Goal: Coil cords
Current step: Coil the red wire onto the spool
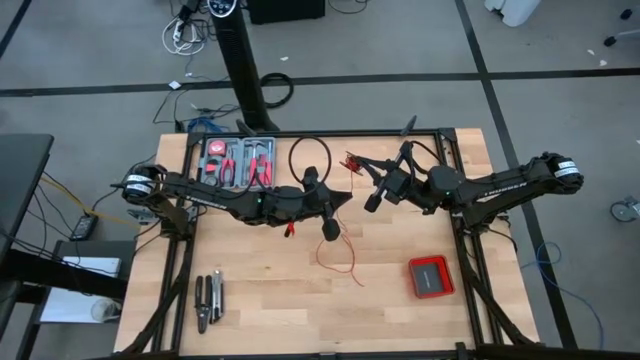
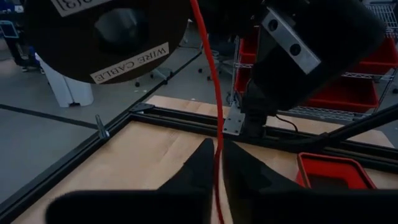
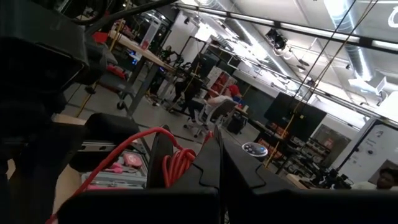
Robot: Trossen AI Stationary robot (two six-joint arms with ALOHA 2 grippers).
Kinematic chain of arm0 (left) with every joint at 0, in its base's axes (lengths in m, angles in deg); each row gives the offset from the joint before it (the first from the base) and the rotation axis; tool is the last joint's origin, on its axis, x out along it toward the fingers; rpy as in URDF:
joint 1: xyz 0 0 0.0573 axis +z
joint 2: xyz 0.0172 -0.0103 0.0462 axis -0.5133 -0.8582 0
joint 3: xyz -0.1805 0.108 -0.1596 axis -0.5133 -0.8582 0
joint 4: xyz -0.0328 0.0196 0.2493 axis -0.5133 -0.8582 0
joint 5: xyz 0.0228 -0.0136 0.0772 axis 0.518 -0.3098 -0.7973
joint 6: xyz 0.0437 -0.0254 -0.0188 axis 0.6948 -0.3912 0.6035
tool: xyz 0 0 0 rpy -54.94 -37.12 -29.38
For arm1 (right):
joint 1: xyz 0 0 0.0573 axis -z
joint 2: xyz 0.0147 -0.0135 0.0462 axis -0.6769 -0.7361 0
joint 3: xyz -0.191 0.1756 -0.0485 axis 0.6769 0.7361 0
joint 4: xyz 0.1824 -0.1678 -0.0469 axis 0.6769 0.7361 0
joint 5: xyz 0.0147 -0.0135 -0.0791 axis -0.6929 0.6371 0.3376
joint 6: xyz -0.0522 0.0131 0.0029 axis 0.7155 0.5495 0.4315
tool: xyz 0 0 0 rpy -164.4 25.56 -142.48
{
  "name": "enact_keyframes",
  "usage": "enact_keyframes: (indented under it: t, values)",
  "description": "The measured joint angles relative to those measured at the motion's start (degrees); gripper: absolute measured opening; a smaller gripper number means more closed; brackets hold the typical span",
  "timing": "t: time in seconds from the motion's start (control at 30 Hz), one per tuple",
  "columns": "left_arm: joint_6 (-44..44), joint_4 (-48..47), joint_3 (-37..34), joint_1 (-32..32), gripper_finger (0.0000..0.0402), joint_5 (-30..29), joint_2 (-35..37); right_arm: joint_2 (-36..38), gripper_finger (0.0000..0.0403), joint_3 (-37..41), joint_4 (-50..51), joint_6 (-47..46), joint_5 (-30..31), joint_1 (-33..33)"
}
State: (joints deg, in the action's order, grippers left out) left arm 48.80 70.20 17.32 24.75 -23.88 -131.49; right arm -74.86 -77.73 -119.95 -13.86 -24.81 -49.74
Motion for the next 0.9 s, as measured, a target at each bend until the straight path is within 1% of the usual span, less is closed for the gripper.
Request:
enact_keyframes:
  t: [0.07, 0.17, 0.43, 0.6, 0.77, 0.83, 0.9]
  values:
    - [0.1, -0.5, 0.0, 0.0, 0.001, 0.0, 0.0, 0.0, 0.0001, 0.0, 0.0, 0.0, 0.0, 0.0]
    - [0.1, -1.0, 0.0, 0.0, 0.0004, 0.0, 0.0, 0.0, 0.0001, 0.0, 0.0, 0.0, 0.0, 0.0]
    - [0.1, -1.1, 0.0, 0.0, 0.0001, 0.0, 0.0, 0.0, 0.0001, 0.0, 0.0, -0.7, -0.1, 0.0]
    - [0.1, -0.7, 0.0, 0.0, 0.0001, 0.0, 0.0, -0.3, 0.0001, 0.0, 0.0, -3.0, -2.3, 0.0]
    - [0.3, 1.3, 0.0, 0.4, 0.0, 0.1, 0.0, -0.8, 0.0001, 0.0, -0.7, -4.3, -2.4, 0.0]
    - [0.3, 3.3, 0.3, 0.8, 0.0, 1.0, -1.1, -1.1, 0.0001, 0.0, -2.0, -4.3, -2.8, 0.0]
    - [0.2, 2.3, 1.7, 1.1, 0.0, 2.7, -2.6, -1.3, 0.0, 0.0, -1.2, -3.7, -2.8, 0.0]
